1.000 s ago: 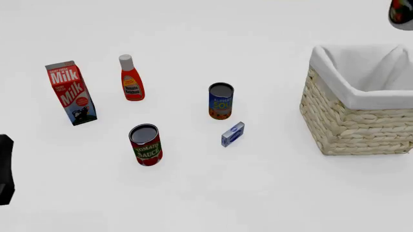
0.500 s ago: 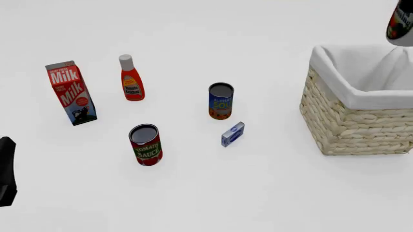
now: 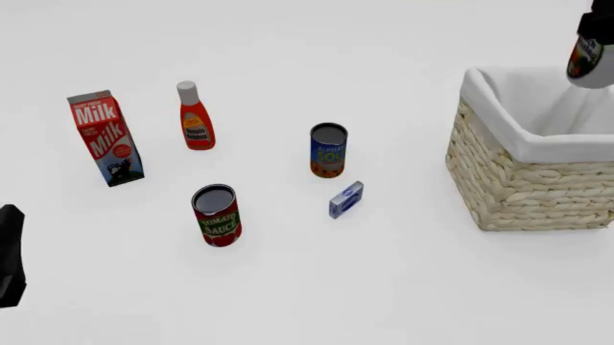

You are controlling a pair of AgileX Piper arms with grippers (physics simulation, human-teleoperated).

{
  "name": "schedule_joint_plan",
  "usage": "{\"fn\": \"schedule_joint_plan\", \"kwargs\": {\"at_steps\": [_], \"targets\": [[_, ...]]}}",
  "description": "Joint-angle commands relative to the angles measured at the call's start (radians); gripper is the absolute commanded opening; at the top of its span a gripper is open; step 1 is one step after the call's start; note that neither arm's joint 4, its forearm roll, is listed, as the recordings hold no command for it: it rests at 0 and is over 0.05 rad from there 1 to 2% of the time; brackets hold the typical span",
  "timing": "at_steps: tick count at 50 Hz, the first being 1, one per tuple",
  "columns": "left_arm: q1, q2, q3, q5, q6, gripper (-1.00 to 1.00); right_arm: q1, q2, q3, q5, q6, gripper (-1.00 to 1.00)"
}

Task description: Pick the salad dressing and place it in the basket.

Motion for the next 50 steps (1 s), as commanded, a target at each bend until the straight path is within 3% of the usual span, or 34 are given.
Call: {"fn": "schedule_joint_plan", "kwargs": {"at_steps": [1, 50], "targets": [[-0.005, 0.0, 0.0, 0.006, -0.004, 1.0, -0.027, 0.054, 0.0, -0.035, 0.013, -1.0], [-0.009, 0.0, -0.001, 0.019, -0.004, 1.0, -0.046, 0.221, 0.06, -0.175, 0.029, -1.0]]}}
